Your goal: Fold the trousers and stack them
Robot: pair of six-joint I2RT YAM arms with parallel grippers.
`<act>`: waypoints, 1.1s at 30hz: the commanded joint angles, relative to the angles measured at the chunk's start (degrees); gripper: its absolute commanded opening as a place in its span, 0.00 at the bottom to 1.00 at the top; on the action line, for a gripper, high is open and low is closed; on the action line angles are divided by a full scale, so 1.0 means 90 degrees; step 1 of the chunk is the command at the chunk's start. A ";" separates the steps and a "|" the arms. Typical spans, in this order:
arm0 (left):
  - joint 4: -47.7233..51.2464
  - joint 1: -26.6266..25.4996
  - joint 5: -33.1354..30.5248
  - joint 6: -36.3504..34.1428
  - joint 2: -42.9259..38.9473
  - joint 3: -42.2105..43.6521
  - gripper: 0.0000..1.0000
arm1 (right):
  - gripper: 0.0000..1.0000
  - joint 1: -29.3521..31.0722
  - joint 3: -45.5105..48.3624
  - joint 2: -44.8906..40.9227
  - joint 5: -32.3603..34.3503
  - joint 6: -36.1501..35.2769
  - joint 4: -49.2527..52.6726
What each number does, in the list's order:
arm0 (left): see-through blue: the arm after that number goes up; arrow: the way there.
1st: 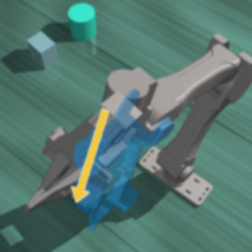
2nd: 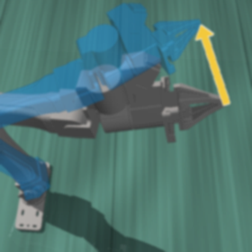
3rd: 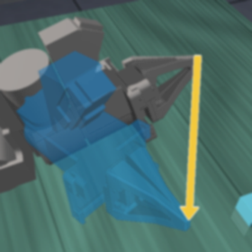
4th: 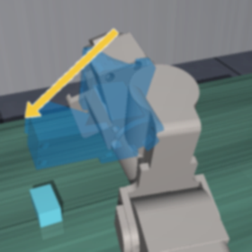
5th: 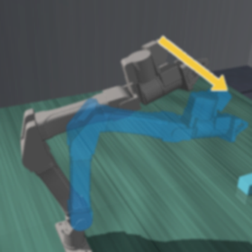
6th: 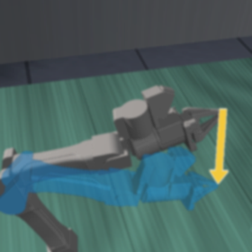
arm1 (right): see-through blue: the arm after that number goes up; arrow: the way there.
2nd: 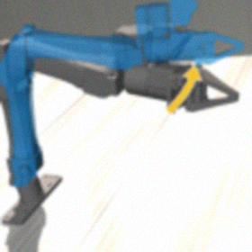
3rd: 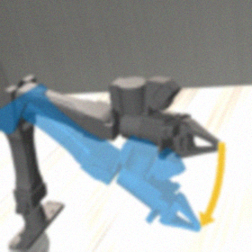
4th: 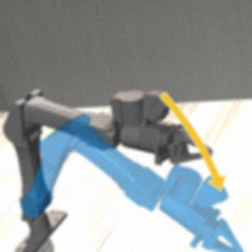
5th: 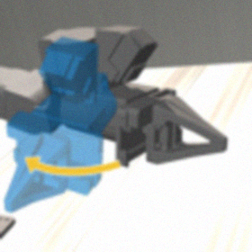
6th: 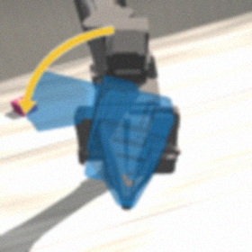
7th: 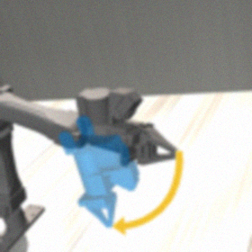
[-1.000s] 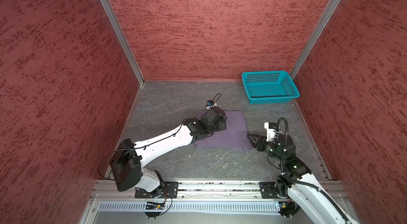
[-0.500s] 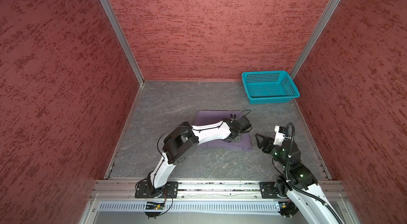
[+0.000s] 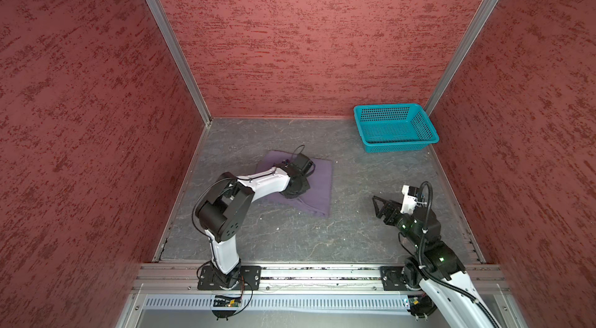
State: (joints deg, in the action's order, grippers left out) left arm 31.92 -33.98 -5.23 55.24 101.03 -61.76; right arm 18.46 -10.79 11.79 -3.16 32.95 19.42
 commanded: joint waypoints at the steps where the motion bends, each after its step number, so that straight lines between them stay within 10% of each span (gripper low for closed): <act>1: 0.0484 0.0068 -0.0219 0.0103 -0.0472 0.0069 0.24 | 0.89 -0.0029 0.0107 -0.0126 0.0165 -0.0033 -0.0017; 16: 0.2574 -0.2011 -0.1415 -0.1385 0.1491 -0.3093 0.29 | 0.99 -0.0030 -0.0186 0.0575 0.0950 0.0184 0.0261; 33: 0.0417 -0.0190 0.0191 -0.1617 0.1391 -0.1231 0.27 | 0.99 -0.0030 -0.0367 0.0800 0.1611 0.0395 0.0500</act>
State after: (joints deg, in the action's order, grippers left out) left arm 37.80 -38.68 -3.81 42.54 112.38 -75.07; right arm 18.37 -11.81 18.61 8.19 35.73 23.00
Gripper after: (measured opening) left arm 0.275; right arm 0.989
